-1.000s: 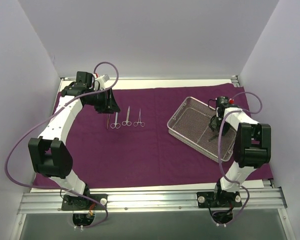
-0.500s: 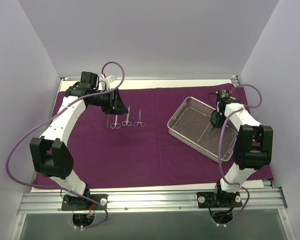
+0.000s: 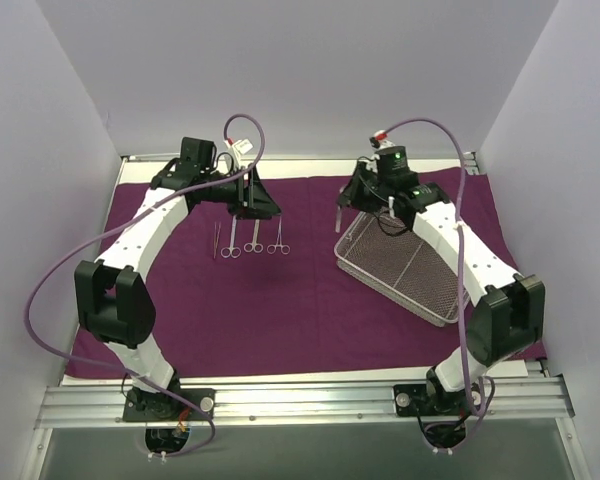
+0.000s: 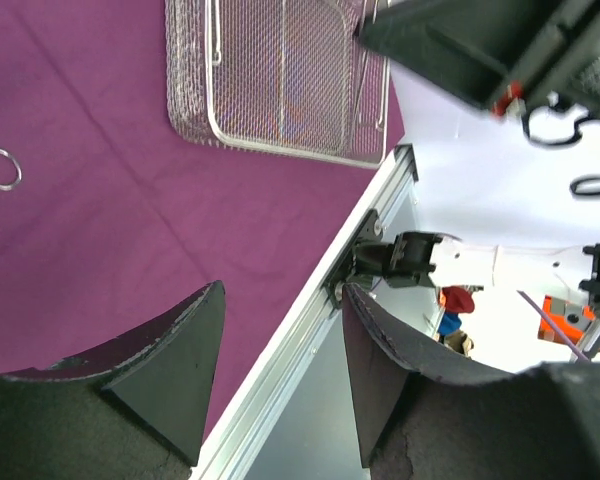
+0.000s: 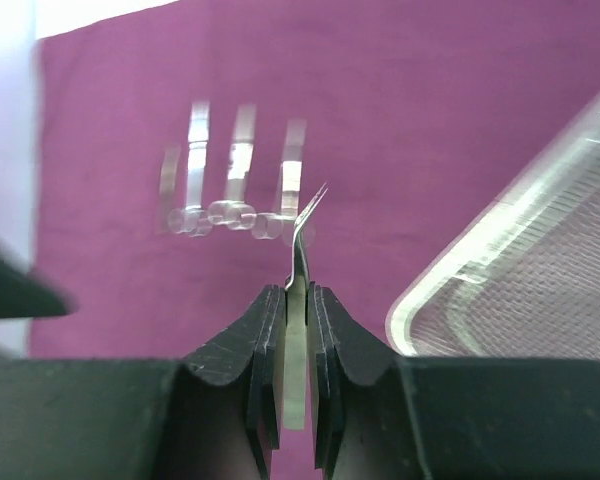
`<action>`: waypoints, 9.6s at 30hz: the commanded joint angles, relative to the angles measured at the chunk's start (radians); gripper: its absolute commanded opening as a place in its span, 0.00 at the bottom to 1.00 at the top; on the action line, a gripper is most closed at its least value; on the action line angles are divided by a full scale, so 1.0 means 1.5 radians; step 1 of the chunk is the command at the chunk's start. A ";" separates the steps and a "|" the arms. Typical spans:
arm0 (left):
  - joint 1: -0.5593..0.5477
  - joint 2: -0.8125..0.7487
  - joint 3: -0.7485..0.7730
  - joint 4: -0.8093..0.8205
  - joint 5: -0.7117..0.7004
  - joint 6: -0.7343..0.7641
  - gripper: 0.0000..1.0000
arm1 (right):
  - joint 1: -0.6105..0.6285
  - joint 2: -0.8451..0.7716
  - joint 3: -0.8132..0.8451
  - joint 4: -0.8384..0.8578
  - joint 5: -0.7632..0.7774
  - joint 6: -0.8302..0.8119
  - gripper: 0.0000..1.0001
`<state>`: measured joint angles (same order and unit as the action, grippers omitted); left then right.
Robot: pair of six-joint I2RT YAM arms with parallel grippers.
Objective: Open and lay out the surgical kit
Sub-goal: Place the medical item in the surgical kit, then pick up the medical item from the container, then place the medical item in the surgical kit.
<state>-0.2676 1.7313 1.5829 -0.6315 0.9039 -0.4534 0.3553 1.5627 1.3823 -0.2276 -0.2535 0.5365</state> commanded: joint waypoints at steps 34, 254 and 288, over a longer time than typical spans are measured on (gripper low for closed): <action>-0.112 0.064 0.055 0.086 -0.132 -0.054 0.50 | 0.129 0.078 0.140 0.043 -0.016 0.069 0.00; 0.013 0.040 -0.019 -0.119 -0.372 0.157 0.02 | 0.035 0.058 0.164 -0.093 0.167 -0.008 0.88; 0.156 0.300 0.155 -0.253 -0.647 0.246 0.08 | -0.112 0.002 0.057 -0.108 0.112 -0.057 0.91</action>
<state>-0.0437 2.1574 1.7592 -0.9955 -0.0563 -0.0917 0.1902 1.5791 1.4731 -0.3859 -0.0708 0.4622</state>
